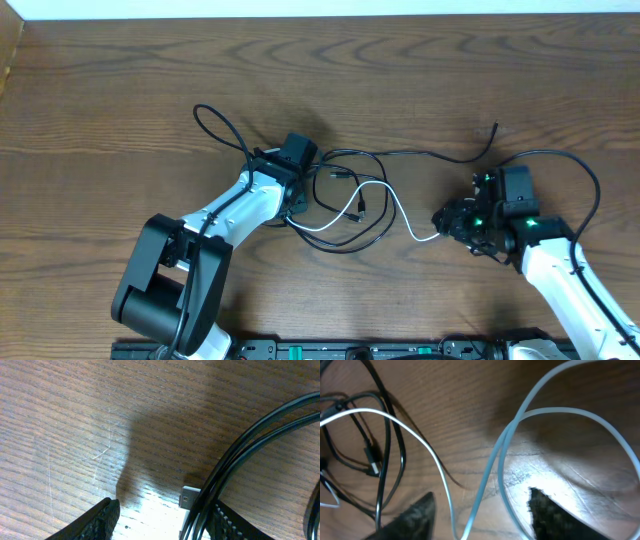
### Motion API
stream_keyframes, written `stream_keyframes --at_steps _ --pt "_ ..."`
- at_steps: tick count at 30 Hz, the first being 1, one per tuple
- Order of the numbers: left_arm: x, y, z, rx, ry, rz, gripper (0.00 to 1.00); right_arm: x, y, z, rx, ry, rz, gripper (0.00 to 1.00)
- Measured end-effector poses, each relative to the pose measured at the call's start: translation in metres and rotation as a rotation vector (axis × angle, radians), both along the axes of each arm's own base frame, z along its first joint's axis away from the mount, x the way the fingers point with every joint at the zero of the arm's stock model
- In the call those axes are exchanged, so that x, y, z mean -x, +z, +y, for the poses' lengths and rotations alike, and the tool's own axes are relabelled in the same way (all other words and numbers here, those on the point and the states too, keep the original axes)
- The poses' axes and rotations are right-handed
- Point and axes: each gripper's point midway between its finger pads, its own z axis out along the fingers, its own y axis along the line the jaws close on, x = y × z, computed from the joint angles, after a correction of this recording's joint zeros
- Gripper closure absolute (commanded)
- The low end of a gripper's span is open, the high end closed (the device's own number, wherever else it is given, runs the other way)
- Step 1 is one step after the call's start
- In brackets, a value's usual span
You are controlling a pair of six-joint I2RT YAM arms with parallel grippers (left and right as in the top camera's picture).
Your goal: Untangle cables
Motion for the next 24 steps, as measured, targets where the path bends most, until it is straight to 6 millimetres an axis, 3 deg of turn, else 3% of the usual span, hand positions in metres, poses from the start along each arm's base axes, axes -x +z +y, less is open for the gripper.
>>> stream_keyframes --at_steps 5,7,9,14,19,24 --pt "0.000 0.000 0.000 0.000 0.000 0.001 0.41 0.005 -0.012 0.004 -0.003 -0.020 0.003 0.69" --pt "0.000 0.000 0.000 0.001 0.000 0.000 0.41 0.007 -0.016 0.005 -0.004 -0.030 0.007 0.87" --pt "0.000 0.000 0.000 0.001 0.000 0.001 0.41 0.007 -0.017 0.004 -0.004 -0.042 0.006 0.99" --pt "0.000 0.000 0.000 0.001 0.000 0.000 0.41 -0.011 -0.009 0.007 -0.025 -0.060 -0.072 0.99" --pt "0.000 0.000 0.000 0.002 0.000 0.001 0.41 -0.054 0.018 0.008 -0.071 -0.087 -0.274 0.99" --pt "0.000 0.000 0.000 0.002 0.000 0.002 0.41 -0.093 0.051 -0.033 -0.098 -0.241 -0.448 0.99"
